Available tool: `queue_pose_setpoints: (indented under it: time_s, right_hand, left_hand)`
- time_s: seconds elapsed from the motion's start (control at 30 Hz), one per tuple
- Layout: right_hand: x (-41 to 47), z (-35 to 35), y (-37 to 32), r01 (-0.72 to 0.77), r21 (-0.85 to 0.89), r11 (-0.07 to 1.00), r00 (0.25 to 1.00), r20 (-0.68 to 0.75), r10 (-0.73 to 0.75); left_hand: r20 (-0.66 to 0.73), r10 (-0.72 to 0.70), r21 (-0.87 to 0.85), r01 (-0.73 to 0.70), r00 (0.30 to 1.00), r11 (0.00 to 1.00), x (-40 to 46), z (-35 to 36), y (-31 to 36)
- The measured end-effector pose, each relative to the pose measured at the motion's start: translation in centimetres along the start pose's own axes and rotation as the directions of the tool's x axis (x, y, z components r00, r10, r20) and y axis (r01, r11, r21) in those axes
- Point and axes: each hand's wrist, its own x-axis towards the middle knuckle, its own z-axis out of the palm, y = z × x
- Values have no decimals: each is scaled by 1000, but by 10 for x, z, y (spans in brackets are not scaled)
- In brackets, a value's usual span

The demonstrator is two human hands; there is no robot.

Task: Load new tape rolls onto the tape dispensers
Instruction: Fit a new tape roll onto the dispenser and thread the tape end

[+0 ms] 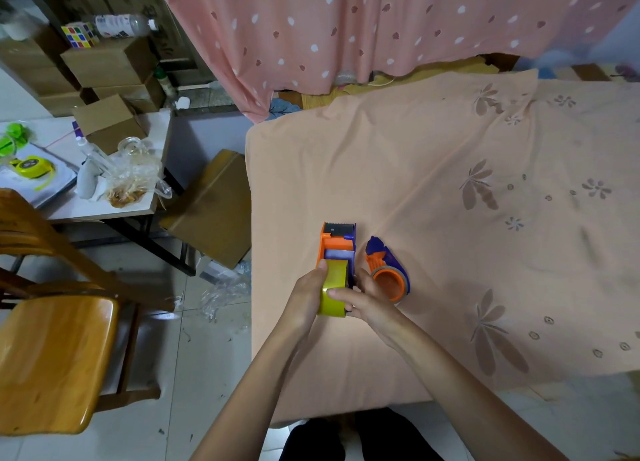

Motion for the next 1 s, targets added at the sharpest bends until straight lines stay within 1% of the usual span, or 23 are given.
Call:
queue_pose_setpoints:
  time_s: [0.13,0.2,0.3,0.37,0.47,0.53,0.6,0.73,0.87,1.0]
  right_hand:
    - [5,7,-2,-31,17,999,995,-90,32]
    - [7,9,-3,-43,24,999,993,-113,46]
    - [10,12,-6,-63,14,998,988,-139,64]
    - [11,12,-7,-73,15,997,987,-141,75]
    - [10,11,-9,-78,60,995,991,-100,84]
    - [7,9,-11,-70,54,996,994,-78,75]
    - [4,5,-11,-38,17,999,998,-57,39]
    - [-4,2,-16,87,-56,995,995,-44,-90]
    - [-12,6,-21,249,-36,968,964,-82,-251]
    - [-14,6,-21,272,-151,950,956,-68,-285]
  left_hand:
    - [24,35,-116,-32,999,993,-1,-1,-2]
    - [53,58,-177,-47,997,983,-2,-3,-3]
    - [53,67,-219,-53,996,974,-1,-5,-4]
    - [27,75,-179,-69,997,981,-1,-4,-3]
    - [-16,101,-40,-102,995,994,-1,-2,0]
    - [-29,100,-4,-100,995,995,-1,1,-1]
    - [-52,86,-9,-86,995,996,-1,1,-1]
    - [-28,112,-36,-113,993,993,-4,4,-3]
    - [-20,124,-168,-125,992,978,-9,8,0]
    - [-21,116,-247,-117,993,962,-8,7,1]
